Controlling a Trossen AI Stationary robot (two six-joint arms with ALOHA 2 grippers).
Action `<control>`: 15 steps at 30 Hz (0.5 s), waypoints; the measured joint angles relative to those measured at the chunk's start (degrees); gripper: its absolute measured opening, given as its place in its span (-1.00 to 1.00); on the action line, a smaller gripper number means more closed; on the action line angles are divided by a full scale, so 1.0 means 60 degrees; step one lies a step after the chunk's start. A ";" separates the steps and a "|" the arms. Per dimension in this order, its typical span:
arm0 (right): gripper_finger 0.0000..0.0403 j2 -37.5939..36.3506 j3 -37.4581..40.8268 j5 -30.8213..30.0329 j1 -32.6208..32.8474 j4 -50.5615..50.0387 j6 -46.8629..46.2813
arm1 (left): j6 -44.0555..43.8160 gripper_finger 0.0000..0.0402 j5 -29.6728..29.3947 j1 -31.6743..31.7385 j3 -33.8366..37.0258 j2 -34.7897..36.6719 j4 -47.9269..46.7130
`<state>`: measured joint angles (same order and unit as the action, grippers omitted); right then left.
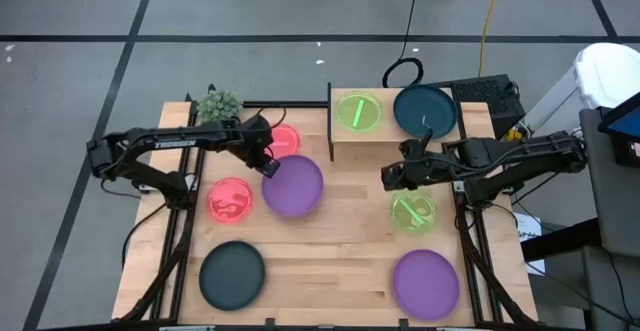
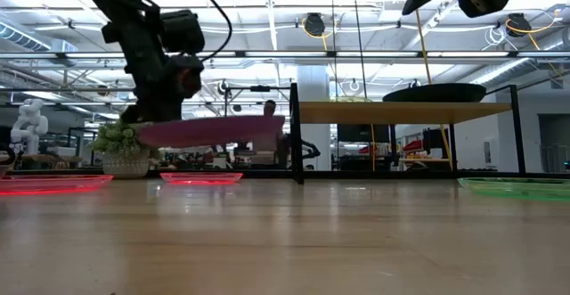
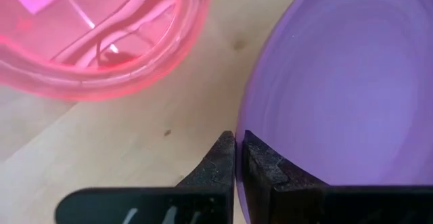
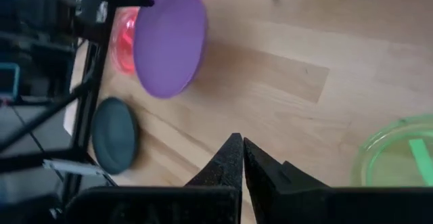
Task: Place and stack plates onto a shelf
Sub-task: Stack the left violet plate on the black plate on the shelf
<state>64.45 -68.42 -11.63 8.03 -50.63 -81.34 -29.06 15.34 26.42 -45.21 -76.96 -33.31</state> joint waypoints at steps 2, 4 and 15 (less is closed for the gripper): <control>-1.00 0.0021 0.0004 0.0014 -0.0141 0.0174 -0.0202 | -0.0002 -0.95 0.0013 -0.0005 0.0000 0.0175 0.0046; -1.00 0.0064 0.0004 -0.0019 -0.0354 0.0498 -0.0311 | 0.0000 -0.95 0.0023 -0.0007 0.0000 0.0340 0.0071; -1.00 0.1024 0.0004 0.0752 -0.1394 0.2174 0.0253 | -0.0056 -0.95 0.0470 -0.0483 0.0000 0.0646 0.0439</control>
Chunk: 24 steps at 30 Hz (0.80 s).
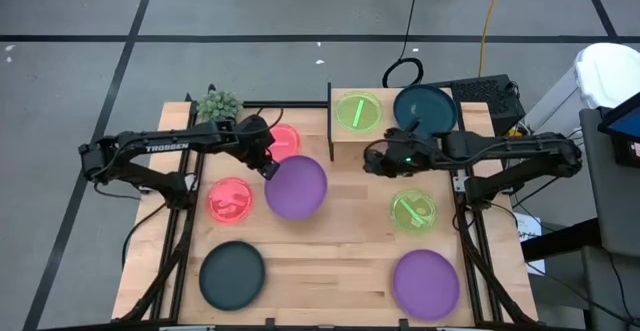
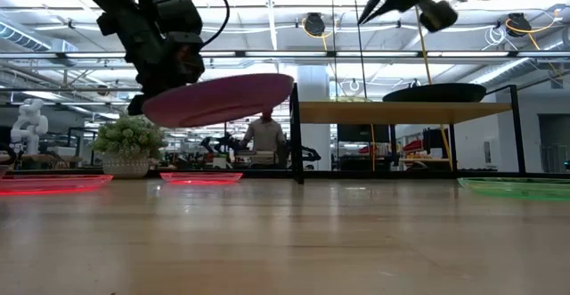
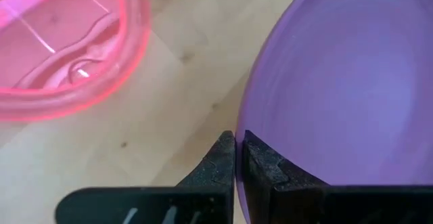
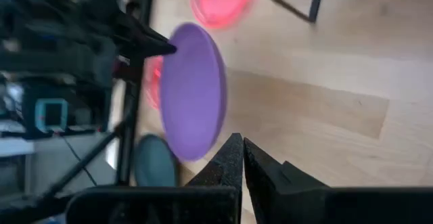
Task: Place and stack plates onto a shelf
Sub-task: Stack the left violet plate on the black plate on the shelf
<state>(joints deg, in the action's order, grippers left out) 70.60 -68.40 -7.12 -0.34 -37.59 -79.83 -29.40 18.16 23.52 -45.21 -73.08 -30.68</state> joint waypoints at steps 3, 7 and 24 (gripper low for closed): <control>-1.00 0.0440 0.0000 0.0520 -0.0163 0.0383 0.0188 | -0.0390 -0.95 0.0016 -0.0293 -0.0015 0.0026 0.0303; -1.00 0.0898 0.0000 0.0820 -0.0379 0.0897 0.0297 | -0.0720 -0.95 -0.0053 -0.0638 -0.0015 0.0023 0.0380; -0.78 0.2210 -0.0004 0.1706 -0.0981 0.2722 0.1408 | -0.1548 -0.95 -0.1968 -0.1121 -0.0015 0.0015 0.0994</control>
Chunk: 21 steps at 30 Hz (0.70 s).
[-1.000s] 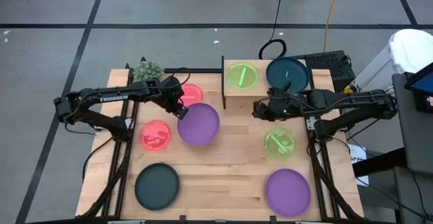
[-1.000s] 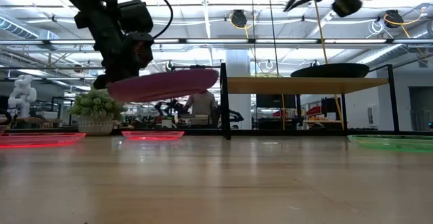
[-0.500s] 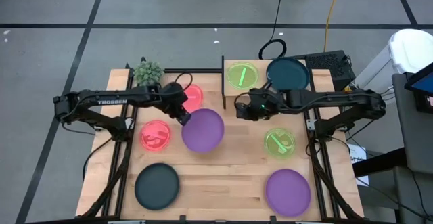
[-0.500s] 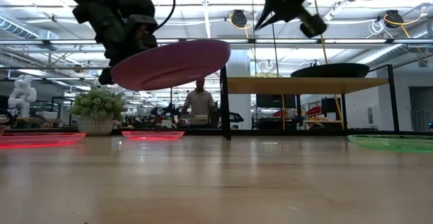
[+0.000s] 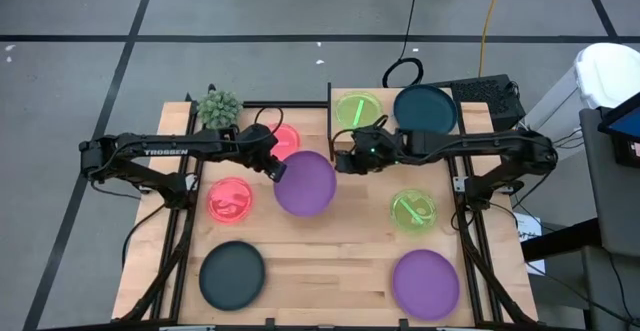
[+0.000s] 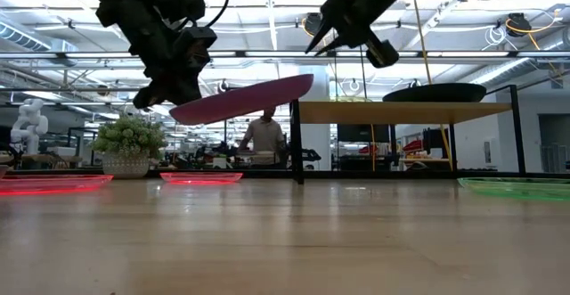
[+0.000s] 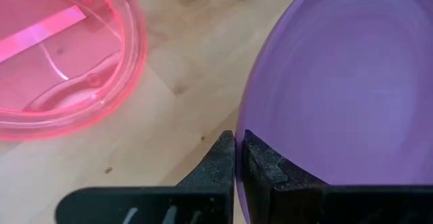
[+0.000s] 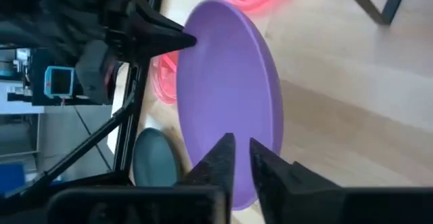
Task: Place and stack plates onto a shelf
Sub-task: Stack the left violet plate on the black plate on the shelf
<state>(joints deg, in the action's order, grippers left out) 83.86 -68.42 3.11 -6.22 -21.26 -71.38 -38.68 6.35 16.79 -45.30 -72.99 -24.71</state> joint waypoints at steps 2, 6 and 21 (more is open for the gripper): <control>-0.65 0.0141 0.0000 0.0029 0.0015 -0.0032 -0.0132 | -0.0010 -0.95 -0.0010 -0.0017 0.0000 -0.0004 0.0004; -0.37 0.0324 0.0004 0.0008 -0.0014 -0.0080 -0.0208 | -0.0022 -0.95 -0.0083 -0.0017 0.0000 -0.0004 0.0006; -0.29 0.0512 0.0745 -0.0003 -0.0036 0.0098 0.0527 | -0.0374 -0.95 -0.0343 -0.0017 0.0011 -0.0146 0.0157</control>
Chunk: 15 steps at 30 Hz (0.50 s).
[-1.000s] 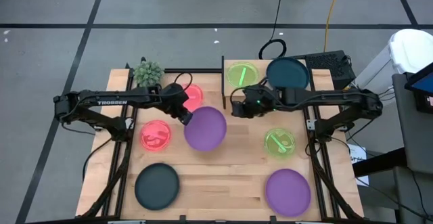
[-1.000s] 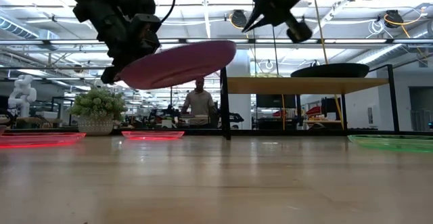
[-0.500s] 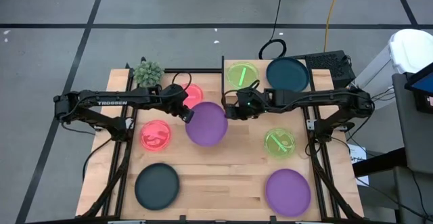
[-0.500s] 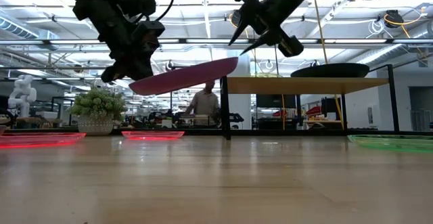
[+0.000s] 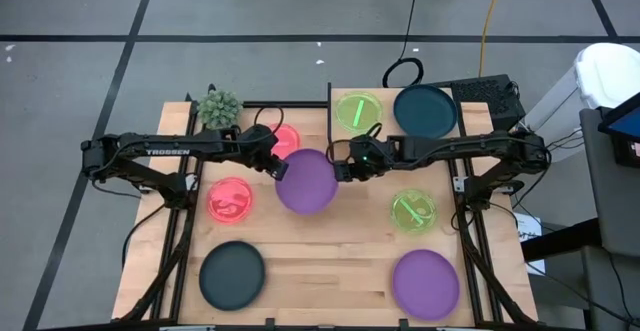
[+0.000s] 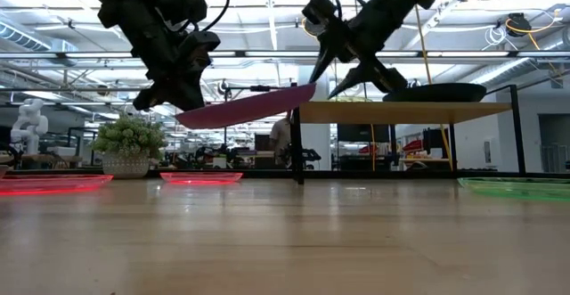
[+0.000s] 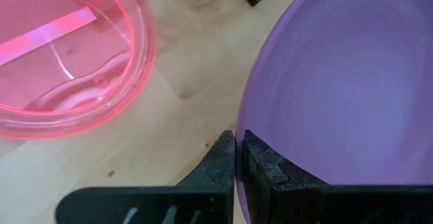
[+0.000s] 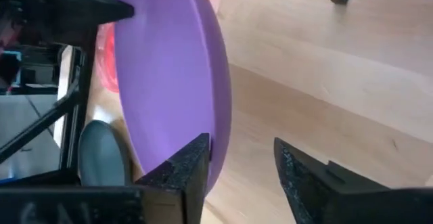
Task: Place and stack plates onto a shelf
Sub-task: Stack the left violet plate on the black plate on the shelf
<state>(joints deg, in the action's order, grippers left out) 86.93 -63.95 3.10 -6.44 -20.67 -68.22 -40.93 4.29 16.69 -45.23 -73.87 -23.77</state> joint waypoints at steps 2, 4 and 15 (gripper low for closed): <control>-0.35 -0.0035 0.0210 0.0011 0.0000 0.0331 -0.0005 | -0.0044 -0.95 -0.0070 0.0000 0.0000 0.0000 -0.0010; -0.40 -0.0026 0.0427 0.0014 0.0000 0.0646 -0.0012 | -0.0218 -0.95 -0.0105 0.0000 0.0000 0.0000 -0.0029; -0.64 -0.0028 0.1163 0.0005 0.0007 0.1681 -0.0281 | -0.0896 -0.95 -0.0240 -0.0252 0.0004 -0.0004 0.0015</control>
<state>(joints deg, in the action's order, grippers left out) 86.76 -56.97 3.13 -6.39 -10.58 -69.90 -46.31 2.85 15.18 -45.21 -73.89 -23.68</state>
